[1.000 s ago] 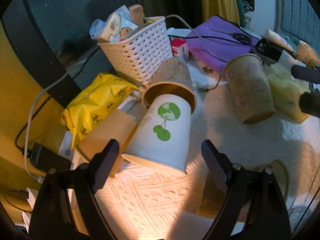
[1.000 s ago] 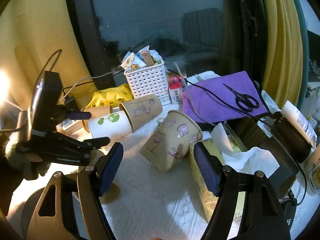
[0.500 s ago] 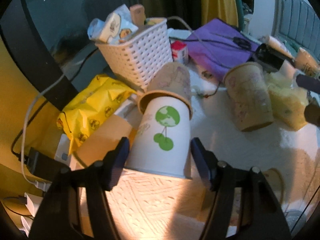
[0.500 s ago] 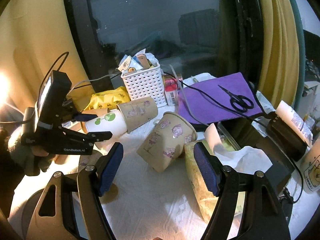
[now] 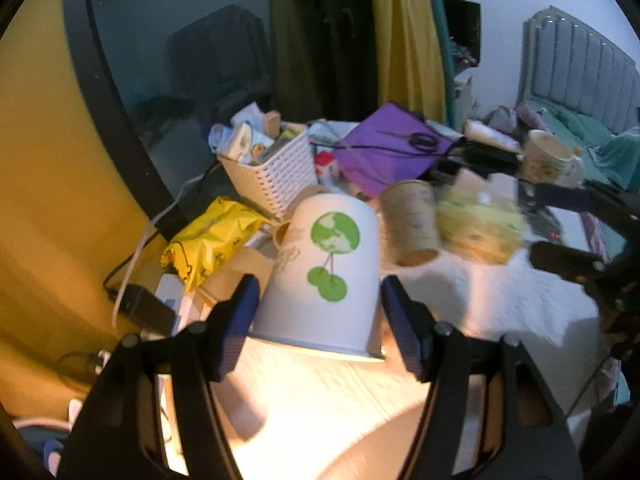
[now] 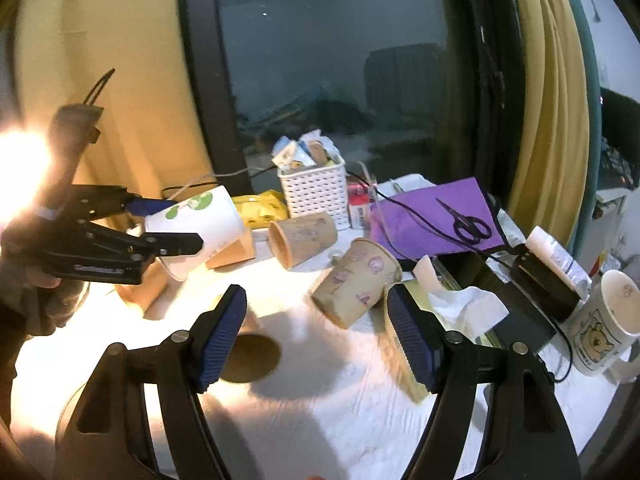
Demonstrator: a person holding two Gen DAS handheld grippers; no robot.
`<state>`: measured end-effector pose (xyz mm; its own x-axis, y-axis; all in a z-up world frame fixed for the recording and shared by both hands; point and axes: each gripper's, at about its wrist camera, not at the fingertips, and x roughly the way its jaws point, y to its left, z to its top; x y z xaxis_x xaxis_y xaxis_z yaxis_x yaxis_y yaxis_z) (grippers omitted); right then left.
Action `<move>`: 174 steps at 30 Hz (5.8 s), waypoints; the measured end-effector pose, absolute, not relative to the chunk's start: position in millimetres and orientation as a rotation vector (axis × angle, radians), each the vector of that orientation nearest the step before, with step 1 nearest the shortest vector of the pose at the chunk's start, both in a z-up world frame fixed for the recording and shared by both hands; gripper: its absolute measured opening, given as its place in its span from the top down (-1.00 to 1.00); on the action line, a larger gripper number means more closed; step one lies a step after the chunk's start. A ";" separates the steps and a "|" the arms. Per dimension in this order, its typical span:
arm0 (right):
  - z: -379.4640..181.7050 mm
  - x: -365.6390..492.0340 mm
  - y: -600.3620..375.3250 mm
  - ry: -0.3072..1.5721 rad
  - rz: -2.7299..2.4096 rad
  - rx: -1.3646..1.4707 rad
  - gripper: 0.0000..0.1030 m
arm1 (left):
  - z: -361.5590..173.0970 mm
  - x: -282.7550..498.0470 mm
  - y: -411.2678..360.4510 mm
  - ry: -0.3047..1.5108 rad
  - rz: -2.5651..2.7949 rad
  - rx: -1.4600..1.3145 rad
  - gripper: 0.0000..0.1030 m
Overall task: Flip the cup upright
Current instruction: 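Close the right gripper on the white cup's body and lift it, then rotate the right tool to turn the held white cup rim-up, then lower the upright white cup onto the grey mat with the right gripper, then open the right gripper and pull it back from the cup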
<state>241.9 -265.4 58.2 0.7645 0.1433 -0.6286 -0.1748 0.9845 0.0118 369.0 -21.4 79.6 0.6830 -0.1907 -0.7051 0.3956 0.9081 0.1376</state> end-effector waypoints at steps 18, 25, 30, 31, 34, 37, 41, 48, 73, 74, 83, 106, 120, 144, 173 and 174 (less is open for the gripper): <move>52.3 116.1 -250.2 0.800 0.324 -0.078 -0.47 | 39.2 162.3 -30.4 0.788 -0.374 0.224 -0.25; 22.6 84.3 -245.7 0.864 0.386 -0.066 -0.47 | -3.0 137.7 -34.6 0.841 -0.390 0.143 -0.25; 0.8 74.6 -239.1 0.915 0.422 -0.102 -0.47 | -16.8 138.3 -38.5 0.853 -0.424 0.150 -0.25; -2.4 74.3 -238.2 0.923 0.425 -0.108 -0.47 | -17.2 137.8 -38.9 0.854 -0.429 0.145 -0.25; -11.1 75.5 -234.9 0.949 0.426 -0.123 -0.47 | -20.4 138.6 -39.3 0.866 -0.426 0.148 -0.26; -13.5 75.7 -232.6 0.955 0.431 -0.134 -0.47 | -21.0 138.7 -38.5 0.866 -0.446 0.128 -0.26; -12.0 74.9 -229.2 0.949 0.448 -0.152 -0.47 | -18.0 136.7 -37.3 0.857 -0.468 0.092 -0.29; -7.0 71.5 -213.9 0.927 0.555 -0.261 -0.47 | -4.8 124.6 -24.6 0.817 -0.488 -0.012 -0.75; -59.3 95.4 -42.6 0.809 1.111 -1.285 -0.54 | -22.9 27.1 110.7 0.591 -0.127 -0.450 -0.76; -62.9 94.1 -38.5 0.818 1.107 -1.309 -0.54 | -26.0 28.2 111.2 0.613 -0.109 -0.444 -0.76; -73.2 96.4 -12.3 0.929 1.086 -1.404 -0.54 | -39.7 27.7 94.0 0.694 -0.111 -0.366 -0.76; -32.1 123.4 -42.8 0.939 0.929 -0.988 -0.32 | -33.2 24.0 91.5 0.666 -0.099 -0.338 -0.76; -26.3 142.1 -124.2 0.796 0.752 -0.175 -0.32 | -32.3 34.8 83.2 0.636 -0.053 -0.300 -0.76; -46.2 131.4 -144.3 0.831 0.663 -0.115 -0.38 | -26.4 37.1 77.0 0.596 -0.036 -0.280 -0.76; 8.1 57.6 -181.2 0.747 0.490 -0.158 -0.49 | 0.1 20.3 40.1 0.487 0.009 -0.155 -0.76; 11.7 54.7 -183.9 0.740 0.486 -0.154 -0.49 | 2.7 19.7 37.5 0.483 0.006 -0.155 -0.76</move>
<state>54.7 -183.9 11.7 0.6338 0.3705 -0.6790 -0.4767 0.8784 0.0344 19.7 37.5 2.7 0.8858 -0.0309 -0.4630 -0.0423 0.9882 -0.1469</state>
